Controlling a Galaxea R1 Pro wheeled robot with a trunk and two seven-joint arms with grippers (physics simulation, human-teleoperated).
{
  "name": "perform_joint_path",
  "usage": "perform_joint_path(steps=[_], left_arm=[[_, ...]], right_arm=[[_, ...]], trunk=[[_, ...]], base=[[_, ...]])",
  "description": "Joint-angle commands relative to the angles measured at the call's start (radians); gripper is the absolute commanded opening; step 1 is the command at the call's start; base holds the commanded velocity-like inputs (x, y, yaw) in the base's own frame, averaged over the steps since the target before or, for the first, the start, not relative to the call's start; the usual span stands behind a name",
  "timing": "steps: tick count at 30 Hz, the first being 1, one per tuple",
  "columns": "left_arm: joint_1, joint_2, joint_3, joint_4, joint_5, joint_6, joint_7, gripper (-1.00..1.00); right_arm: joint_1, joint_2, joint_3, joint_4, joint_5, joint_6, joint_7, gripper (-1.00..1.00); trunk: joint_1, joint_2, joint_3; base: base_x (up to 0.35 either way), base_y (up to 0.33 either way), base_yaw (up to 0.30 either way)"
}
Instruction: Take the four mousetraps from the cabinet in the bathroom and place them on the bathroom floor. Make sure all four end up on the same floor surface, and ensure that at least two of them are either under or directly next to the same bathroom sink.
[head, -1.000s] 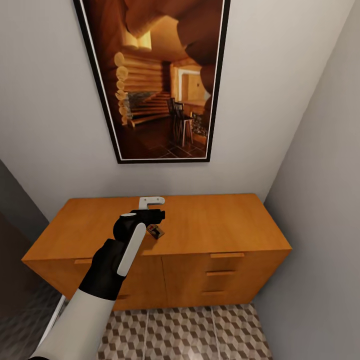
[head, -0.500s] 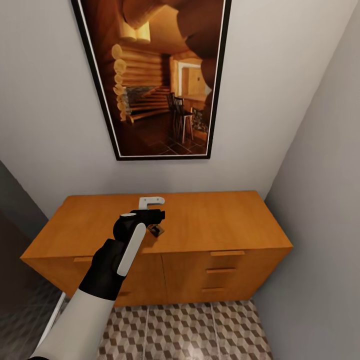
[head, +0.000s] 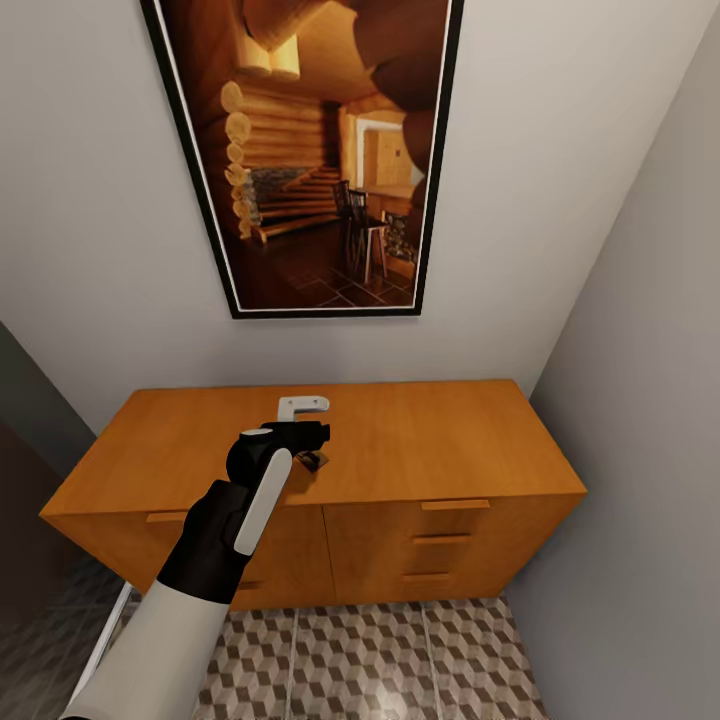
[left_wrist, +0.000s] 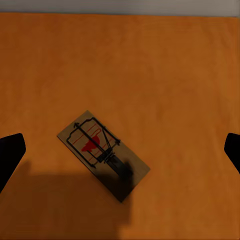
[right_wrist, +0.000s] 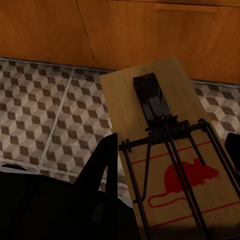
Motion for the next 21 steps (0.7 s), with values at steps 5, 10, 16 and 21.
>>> perform_joint_path(steps=[5, 10, 16, 21], left_arm=[[0.000, 0.000, -0.001, -0.001, 0.011, 0.002, 0.010, 1.00], [0.000, 0.000, -0.001, -0.001, 0.011, 0.002, 0.010, 1.00], [0.000, 0.000, -0.001, 0.003, 0.011, 0.002, 0.010, 1.00], [0.000, 0.000, -0.001, 0.011, 0.011, 0.002, 0.010, 1.00]], right_arm=[[-0.001, 0.000, 0.007, 0.001, -0.010, -0.003, 0.005, -1.00], [-0.001, 0.000, 0.007, 0.001, -0.010, -0.003, 0.005, -1.00], [-0.001, 0.000, 0.007, 0.001, -0.010, -0.003, 0.005, -1.00], [-0.001, 0.000, 0.007, 0.001, -0.010, -0.003, 0.005, -1.00]], trunk=[[0.001, -0.002, -0.009], [0.001, -0.002, -0.014], [0.001, -0.002, -0.015], [0.001, -0.002, -0.018]], base=[[0.000, 0.000, 0.000], [0.000, 0.000, 0.000], [0.000, 0.000, 0.000], [0.000, 0.000, 0.000]])
